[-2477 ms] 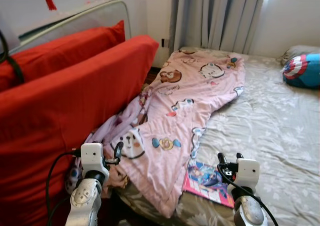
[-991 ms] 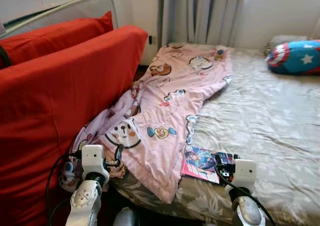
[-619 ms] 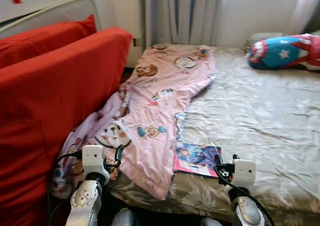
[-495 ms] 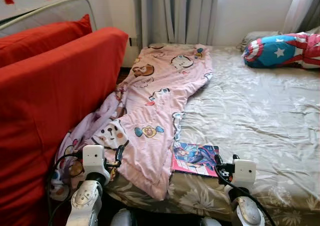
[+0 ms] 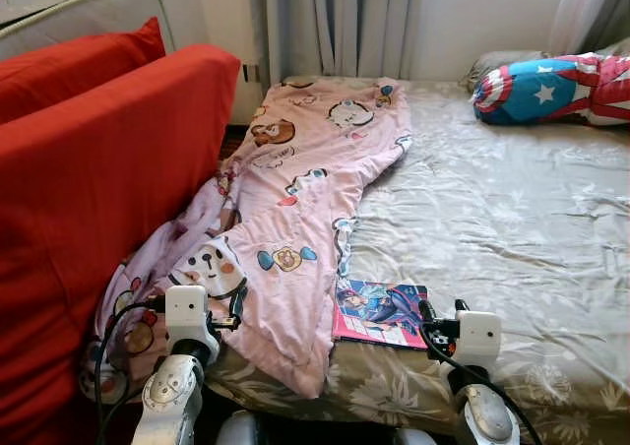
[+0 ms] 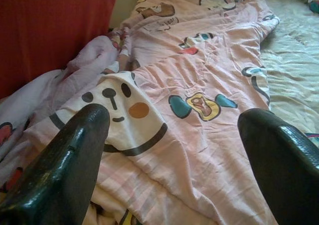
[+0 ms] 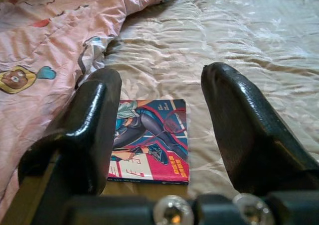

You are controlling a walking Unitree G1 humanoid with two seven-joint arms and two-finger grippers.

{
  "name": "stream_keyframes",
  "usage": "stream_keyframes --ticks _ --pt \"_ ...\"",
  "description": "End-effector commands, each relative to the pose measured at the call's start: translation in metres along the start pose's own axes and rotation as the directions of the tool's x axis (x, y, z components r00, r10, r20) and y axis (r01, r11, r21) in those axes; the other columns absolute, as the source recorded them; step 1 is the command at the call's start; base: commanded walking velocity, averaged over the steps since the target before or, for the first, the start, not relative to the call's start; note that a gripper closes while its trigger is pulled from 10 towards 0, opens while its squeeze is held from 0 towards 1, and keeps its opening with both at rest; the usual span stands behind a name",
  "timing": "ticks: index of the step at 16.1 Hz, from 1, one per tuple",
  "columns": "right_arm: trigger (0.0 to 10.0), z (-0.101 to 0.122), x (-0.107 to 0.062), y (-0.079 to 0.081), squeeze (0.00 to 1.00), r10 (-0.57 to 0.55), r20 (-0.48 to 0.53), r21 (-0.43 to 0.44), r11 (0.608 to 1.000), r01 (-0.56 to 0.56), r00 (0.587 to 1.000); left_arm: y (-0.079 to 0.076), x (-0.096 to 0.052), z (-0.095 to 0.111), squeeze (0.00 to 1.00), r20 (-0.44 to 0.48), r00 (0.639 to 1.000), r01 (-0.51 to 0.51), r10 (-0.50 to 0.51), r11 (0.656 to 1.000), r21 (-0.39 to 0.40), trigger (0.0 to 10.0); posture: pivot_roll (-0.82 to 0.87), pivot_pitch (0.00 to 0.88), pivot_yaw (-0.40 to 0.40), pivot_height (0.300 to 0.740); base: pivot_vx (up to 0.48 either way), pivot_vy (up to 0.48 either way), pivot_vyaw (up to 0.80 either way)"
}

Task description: Clean up the room

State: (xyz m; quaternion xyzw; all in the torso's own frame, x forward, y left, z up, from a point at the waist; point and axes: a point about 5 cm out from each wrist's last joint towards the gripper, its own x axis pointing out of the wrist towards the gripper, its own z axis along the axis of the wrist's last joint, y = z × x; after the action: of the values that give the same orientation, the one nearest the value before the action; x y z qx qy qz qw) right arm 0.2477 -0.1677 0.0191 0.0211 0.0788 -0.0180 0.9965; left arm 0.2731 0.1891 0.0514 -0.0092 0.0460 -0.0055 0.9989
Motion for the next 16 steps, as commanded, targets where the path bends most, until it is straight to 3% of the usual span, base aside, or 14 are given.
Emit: stream_keyframes --ticks 1,16 --pt "10.0 0.0012 0.0015 0.0024 0.0 0.007 0.003 0.004 1.0 -0.007 1.0 -0.0009 0.001 0.0033 0.0 0.003 1.0 0.012 -0.012 1.0 0.006 10.0 -0.1 0.0 0.021 0.625 0.0 0.0 0.8" --pt "10.0 -0.0044 0.0015 -0.0003 0.0 -0.016 -0.024 0.018 1.0 0.016 1.0 -0.0011 -0.0002 0.0006 0.0 -0.018 1.0 0.02 -0.02 1.0 0.02 10.0 -0.09 0.0 0.024 0.625 0.0 0.0 0.0"
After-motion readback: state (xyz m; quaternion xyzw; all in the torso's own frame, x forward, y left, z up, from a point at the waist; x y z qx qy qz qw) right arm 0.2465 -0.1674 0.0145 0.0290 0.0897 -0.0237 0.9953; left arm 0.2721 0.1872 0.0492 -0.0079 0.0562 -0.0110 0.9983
